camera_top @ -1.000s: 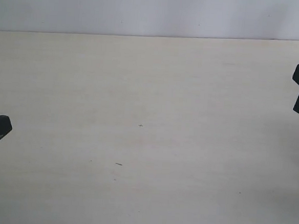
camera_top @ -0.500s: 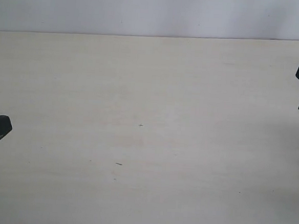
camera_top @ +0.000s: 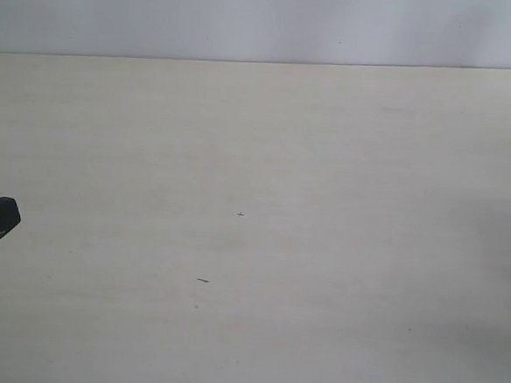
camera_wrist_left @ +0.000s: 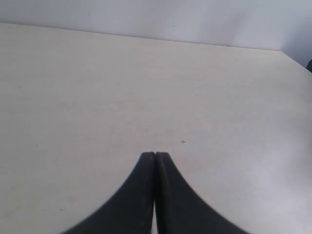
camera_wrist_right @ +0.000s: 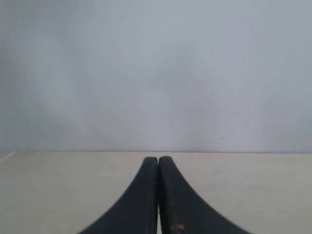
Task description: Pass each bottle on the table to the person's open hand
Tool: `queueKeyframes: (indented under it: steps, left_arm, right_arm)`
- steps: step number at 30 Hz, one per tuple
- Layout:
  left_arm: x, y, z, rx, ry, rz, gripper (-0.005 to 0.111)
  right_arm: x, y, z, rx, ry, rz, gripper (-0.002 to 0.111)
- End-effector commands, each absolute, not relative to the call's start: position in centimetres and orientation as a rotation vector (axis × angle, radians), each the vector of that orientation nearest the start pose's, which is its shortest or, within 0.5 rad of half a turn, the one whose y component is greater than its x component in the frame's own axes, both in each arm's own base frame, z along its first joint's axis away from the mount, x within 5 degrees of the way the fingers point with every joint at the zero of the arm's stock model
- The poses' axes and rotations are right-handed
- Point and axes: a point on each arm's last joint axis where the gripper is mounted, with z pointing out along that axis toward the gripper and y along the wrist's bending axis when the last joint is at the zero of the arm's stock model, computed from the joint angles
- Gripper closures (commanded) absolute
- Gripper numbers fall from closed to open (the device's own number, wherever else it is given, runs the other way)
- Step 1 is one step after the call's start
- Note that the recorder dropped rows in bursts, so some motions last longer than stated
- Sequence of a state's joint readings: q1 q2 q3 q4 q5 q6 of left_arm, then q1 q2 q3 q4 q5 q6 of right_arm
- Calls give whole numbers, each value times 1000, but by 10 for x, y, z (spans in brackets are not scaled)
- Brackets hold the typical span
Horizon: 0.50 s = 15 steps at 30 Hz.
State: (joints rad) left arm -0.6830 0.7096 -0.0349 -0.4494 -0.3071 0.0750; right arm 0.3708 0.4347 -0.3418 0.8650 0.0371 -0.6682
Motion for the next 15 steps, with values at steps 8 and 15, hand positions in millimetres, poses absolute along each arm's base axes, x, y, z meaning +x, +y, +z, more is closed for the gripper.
queueKeyframes:
  steps: [8,15]
  left_arm:
    - [98,-65,188,215,1902,-592,104]
    - [98,-65,188,215,1902,-592,104]
  right_arm:
    - [83,23,302,-66,1522,359,108]
    - [69,6,309,68,1426,216,108]
